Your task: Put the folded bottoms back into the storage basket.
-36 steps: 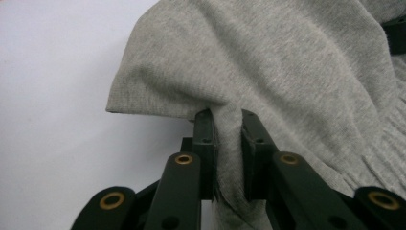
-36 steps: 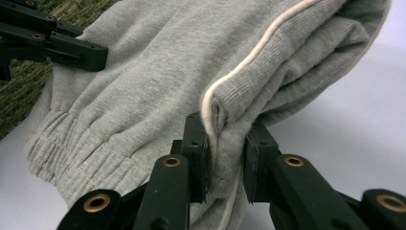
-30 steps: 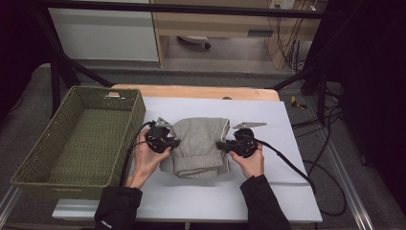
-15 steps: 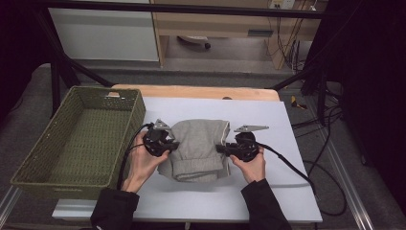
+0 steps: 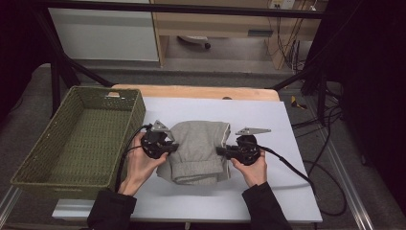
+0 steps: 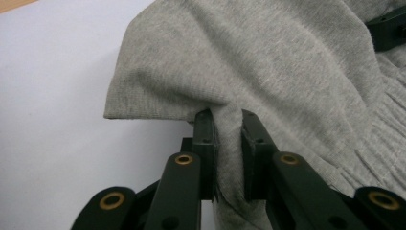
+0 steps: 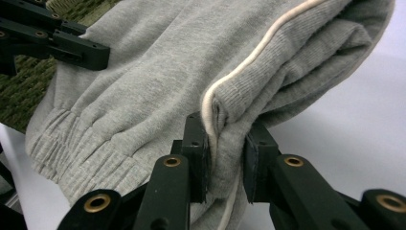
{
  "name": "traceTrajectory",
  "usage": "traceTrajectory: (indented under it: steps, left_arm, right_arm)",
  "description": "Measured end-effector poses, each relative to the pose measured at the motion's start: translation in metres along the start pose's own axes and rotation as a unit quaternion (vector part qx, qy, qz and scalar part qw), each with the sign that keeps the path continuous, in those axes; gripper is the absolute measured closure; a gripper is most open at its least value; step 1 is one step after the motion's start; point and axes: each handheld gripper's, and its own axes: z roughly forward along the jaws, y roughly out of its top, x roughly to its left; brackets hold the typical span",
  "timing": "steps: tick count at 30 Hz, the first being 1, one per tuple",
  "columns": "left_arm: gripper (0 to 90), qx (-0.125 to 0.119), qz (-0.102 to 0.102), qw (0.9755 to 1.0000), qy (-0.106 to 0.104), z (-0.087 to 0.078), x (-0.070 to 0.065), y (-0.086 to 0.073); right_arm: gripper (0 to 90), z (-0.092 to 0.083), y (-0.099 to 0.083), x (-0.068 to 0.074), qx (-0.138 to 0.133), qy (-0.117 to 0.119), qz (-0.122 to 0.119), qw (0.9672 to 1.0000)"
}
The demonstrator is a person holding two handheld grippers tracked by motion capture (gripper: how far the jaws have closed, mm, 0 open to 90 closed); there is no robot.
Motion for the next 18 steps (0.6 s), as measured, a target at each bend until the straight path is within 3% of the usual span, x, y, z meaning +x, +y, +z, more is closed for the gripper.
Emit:
traceTrajectory:
  steps: [7, 18]
  left_arm:
    - [79.3, -0.002, 0.000, 1.0000, -0.002, -0.006, 0.000, 0.000]
    - [79.3, -0.006, 0.004, 1.0000, 0.002, -0.017, 0.000, -0.001]
  right_arm:
    - [75.1, -0.002, 0.000, 0.003, -0.007, 0.006, 0.007, 0.9999]
    - [75.1, -0.003, 0.004, 0.012, -0.014, 0.006, -0.005, 0.9999]
